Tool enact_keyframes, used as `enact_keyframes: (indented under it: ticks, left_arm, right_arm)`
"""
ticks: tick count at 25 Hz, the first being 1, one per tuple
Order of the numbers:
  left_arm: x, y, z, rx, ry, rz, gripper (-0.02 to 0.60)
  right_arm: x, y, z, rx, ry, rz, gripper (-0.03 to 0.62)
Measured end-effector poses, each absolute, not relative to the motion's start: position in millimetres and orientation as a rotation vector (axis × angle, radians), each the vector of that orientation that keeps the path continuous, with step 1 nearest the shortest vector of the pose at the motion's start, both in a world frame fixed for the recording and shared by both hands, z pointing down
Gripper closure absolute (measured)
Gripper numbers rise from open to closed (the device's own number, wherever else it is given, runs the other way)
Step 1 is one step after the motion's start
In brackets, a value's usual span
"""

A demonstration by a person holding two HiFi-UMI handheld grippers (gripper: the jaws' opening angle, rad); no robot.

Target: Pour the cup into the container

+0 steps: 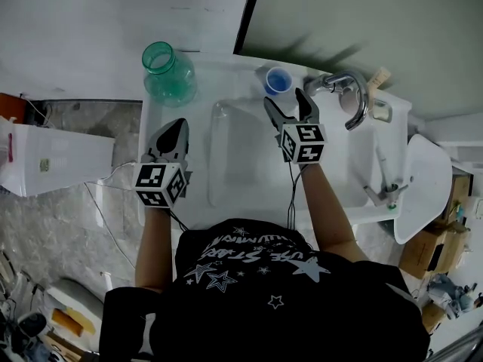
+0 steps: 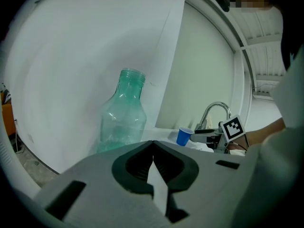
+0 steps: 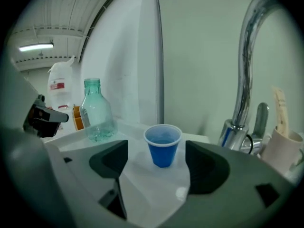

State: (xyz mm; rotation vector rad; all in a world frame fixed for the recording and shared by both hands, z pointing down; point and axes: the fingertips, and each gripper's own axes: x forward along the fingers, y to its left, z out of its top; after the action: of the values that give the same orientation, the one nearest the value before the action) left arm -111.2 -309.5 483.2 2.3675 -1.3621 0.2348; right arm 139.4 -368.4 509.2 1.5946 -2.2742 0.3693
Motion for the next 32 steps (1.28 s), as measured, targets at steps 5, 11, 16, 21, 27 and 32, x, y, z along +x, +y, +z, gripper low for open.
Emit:
enact_keyframes:
  ticks: [5,11,16,21,27,32]
  left_arm:
    - [-112.7,-315.7,491.7,2.342,-1.376,0.24,0.571]
    - [-113.5,-317.7,495.1,2.333,-1.383,0.245,0.571]
    - [-113.5,-317.5,497.7,2.326,-1.373,0.243,0.571]
    - [-111.5,-316.8,498.9,2.332,-1.352,0.251,0.571]
    - [-110.1,-315.1,501.7,2.332,-1.333,0.257,0.571]
    - [-109.3,-315.3,503.2,2.333,-1.317,0.255,0.571]
  right_arm:
    - [142.9,-379.0,526.3,1.587,-2.259,0.354,0.226]
    - [138.2,-388.1,533.7,1.562,-2.281,0.317,0.226]
    - [132.4,-394.1,540.0,1.528,-2.286,0.296,0.226]
    - [136.8,-405.8,542.3,1.575,-2.273,0.332,0.226]
    - [132.7,-415.8,548.4,1.555,-2.267,0.355,0.226]
    - [133.8,-420.2,546.7,1.568,-2.268,0.324,0.265]
